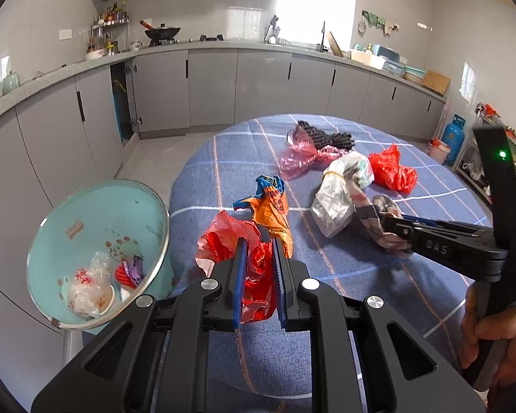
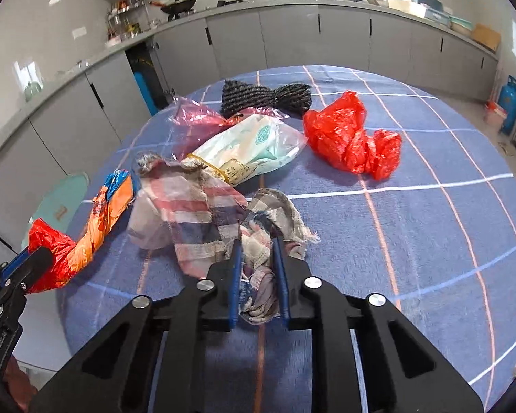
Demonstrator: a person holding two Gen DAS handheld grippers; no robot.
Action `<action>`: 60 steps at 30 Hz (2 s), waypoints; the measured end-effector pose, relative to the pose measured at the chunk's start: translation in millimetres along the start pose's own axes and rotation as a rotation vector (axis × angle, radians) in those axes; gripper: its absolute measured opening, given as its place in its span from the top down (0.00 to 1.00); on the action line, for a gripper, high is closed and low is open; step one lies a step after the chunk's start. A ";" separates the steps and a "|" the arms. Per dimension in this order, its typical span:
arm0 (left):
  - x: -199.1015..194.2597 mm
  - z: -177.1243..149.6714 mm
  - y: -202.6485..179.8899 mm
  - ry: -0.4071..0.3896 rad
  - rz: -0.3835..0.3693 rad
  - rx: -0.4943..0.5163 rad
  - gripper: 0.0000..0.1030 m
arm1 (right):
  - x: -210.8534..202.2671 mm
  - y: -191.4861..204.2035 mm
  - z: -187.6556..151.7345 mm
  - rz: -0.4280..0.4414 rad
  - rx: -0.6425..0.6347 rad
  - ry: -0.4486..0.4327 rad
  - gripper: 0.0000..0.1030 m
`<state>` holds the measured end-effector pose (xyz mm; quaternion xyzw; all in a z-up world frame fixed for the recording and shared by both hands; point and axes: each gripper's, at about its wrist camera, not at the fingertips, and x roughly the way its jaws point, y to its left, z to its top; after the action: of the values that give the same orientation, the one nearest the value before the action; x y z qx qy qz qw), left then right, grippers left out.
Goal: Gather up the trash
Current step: 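Lift the checked cloth with the right tool and carry both items over the bucket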
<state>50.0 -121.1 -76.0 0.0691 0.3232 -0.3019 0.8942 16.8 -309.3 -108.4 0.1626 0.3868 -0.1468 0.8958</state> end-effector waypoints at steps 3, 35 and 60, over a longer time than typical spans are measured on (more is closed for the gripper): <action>-11.0 4.8 2.6 -0.027 -0.005 -0.009 0.86 | -18.8 -1.6 -3.2 0.041 0.021 -0.047 0.84; -79.3 16.4 66.1 -0.141 0.161 -0.104 0.86 | -102.3 104.1 7.8 0.272 -0.093 -0.239 0.83; -72.8 18.9 146.0 -0.115 0.289 -0.229 0.86 | -60.1 199.9 19.3 0.313 -0.229 -0.185 0.83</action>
<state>101.2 26.9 -26.6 -0.0047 0.2906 -0.1351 0.9473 67.5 -128.2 -15.8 0.1036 0.2870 0.0246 0.9520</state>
